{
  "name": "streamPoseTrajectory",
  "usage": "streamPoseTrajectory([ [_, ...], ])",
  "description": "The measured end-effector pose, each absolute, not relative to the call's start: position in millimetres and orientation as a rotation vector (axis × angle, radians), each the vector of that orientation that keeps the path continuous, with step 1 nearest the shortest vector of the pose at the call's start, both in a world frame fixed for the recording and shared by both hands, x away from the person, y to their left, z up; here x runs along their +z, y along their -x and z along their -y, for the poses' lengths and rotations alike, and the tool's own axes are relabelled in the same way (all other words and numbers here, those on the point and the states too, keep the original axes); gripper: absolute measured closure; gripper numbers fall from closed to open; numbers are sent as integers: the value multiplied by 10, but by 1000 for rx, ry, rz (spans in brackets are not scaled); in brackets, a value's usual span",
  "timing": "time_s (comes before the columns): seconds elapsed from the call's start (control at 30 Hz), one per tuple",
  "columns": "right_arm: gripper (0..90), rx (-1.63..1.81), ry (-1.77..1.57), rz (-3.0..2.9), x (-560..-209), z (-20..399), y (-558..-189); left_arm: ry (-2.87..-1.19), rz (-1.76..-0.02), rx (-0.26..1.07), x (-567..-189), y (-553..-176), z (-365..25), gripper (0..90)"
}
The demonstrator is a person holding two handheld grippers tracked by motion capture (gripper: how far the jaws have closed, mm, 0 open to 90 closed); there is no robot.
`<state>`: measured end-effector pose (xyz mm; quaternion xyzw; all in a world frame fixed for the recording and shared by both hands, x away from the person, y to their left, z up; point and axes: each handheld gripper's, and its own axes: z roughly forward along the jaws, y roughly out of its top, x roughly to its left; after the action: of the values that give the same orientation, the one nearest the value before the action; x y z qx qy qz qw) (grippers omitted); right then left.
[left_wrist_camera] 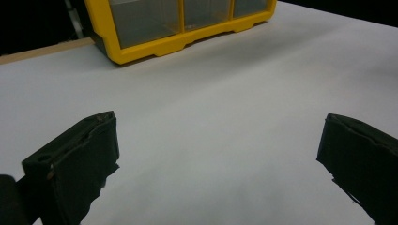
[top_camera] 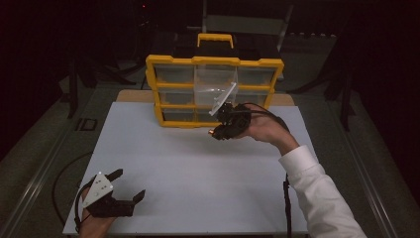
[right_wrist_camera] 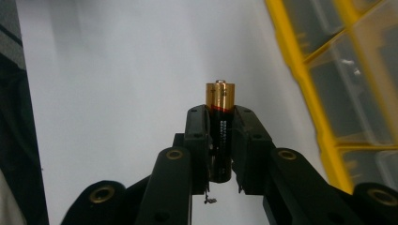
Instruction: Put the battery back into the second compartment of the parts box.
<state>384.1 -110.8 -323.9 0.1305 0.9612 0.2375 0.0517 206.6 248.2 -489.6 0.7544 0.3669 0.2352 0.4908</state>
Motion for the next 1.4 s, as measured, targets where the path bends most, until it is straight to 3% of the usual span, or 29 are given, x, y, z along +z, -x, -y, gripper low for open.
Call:
streamPoseTrajectory([
  [0.8,769,934,-677,-2691,-2147,1364,-4194,-1830,-893,572,-4892,-2062,-2487,1],
  [1.17,766,941,-926,-2527,-2157,1387,-4462,-1829,-894,572,-4893,-2060,-2499,1],
  [1.2,741,932,-937,-2521,-2174,1380,-4481,-1829,-894,573,-4894,-2060,-2502,1],
  [1.23,613,942,-948,-2520,-2182,1385,-4495,-1828,-896,573,-4895,-2060,-2505,1],
  [1.27,360,962,-962,-2513,-2190,1387,-4502,-1827,-897,573,-4896,-2059,-2508,1],
  [1.3,275,946,-969,-2485,-2196,1388,-4496,-1826,-898,574,-4896,-2058,-2511,1],
  [1.4,150,939,-978,-2477,-2221,1437,-4470,-1826,-898,572,-4898,-2060,-2512,1],
])
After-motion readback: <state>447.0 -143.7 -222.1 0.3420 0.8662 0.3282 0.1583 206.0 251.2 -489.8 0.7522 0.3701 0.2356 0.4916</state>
